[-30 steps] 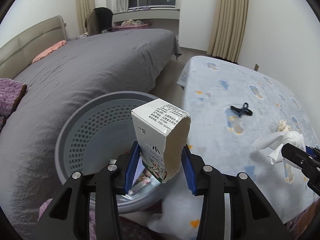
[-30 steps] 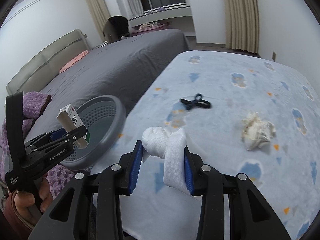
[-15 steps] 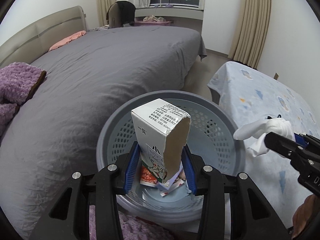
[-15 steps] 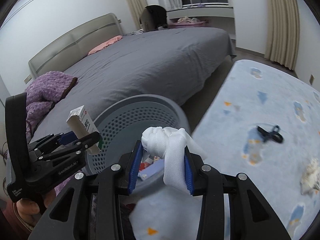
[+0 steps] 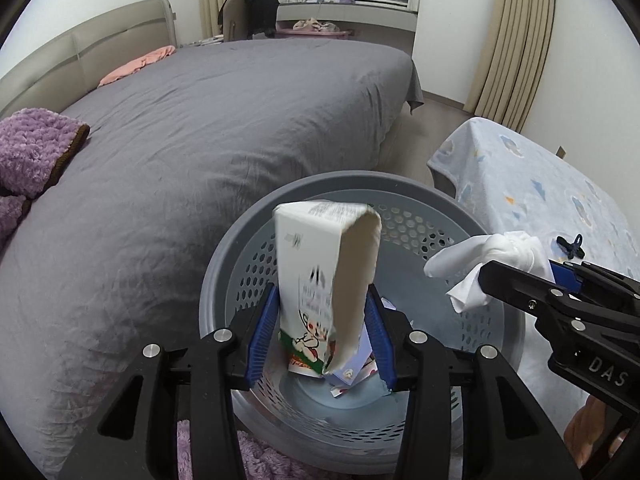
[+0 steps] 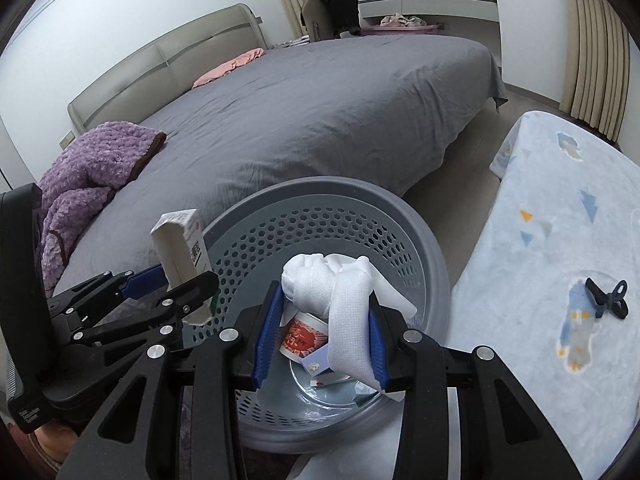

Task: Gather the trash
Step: 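Open both tools to drop the carton and tissue into the basket, then move both tools back over the bed toward the crumpled paper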

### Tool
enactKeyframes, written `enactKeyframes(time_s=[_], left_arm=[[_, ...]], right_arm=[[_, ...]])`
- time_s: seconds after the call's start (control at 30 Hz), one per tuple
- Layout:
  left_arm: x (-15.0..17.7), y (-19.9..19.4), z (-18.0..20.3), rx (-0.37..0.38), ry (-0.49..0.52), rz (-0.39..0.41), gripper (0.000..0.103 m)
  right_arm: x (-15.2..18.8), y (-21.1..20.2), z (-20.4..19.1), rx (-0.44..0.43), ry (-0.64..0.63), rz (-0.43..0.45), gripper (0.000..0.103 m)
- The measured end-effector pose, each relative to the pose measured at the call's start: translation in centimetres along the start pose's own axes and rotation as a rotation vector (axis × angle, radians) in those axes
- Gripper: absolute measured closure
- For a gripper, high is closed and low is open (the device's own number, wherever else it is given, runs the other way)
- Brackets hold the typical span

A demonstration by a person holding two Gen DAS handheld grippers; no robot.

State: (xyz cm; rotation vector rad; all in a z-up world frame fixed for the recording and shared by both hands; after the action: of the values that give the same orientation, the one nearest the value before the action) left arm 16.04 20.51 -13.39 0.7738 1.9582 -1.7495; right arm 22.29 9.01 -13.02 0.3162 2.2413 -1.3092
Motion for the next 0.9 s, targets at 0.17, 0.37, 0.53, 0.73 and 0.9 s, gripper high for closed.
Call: enactKeyframes(time_s=[0.17,0.37,0.53,0.73,0.9], left_arm=[[0.2,0.1,-0.5,-0.014,-0.013,-0.008,0.043],[0.4,-0.1,-1.2,-0.037,-0.024,-0.011,0.035],[0.5,-0.5,-1.5,-0.051,-0.032,-0.006,0.029],[0.7,-0.9,-1.6,-0.063,-0.033,-0.004,0.027],[0.7,-1.4,-1.8,-0.074,-0.036,0.000,0.025]], right_arm=[[-0.1,0.5,0.1,0.008,0.002,-0.005,0.047],[-0.1,0.5,0.4,0.022,0.004,0.010,0.040],[-0.1,0.3,0.5,0.028,0.005,0.014,0.040],[0.0,-0.1,0.6,0.036,0.005,0.023,0.040],[0.1,-0.5,0.6,0.039,0.005,0.028,0.040]])
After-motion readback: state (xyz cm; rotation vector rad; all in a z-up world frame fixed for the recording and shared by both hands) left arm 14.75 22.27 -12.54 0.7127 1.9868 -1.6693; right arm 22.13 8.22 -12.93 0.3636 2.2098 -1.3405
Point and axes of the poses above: each gripper's, at about its wrist camera, not at the fingertips, and y roughly the way its jaws point, z to its right, x to its underside, the point moved 9 cm from there along y, roughly the way its jaws point, and after that the axes turned 14 degrees about y, right-handed, at the moved point
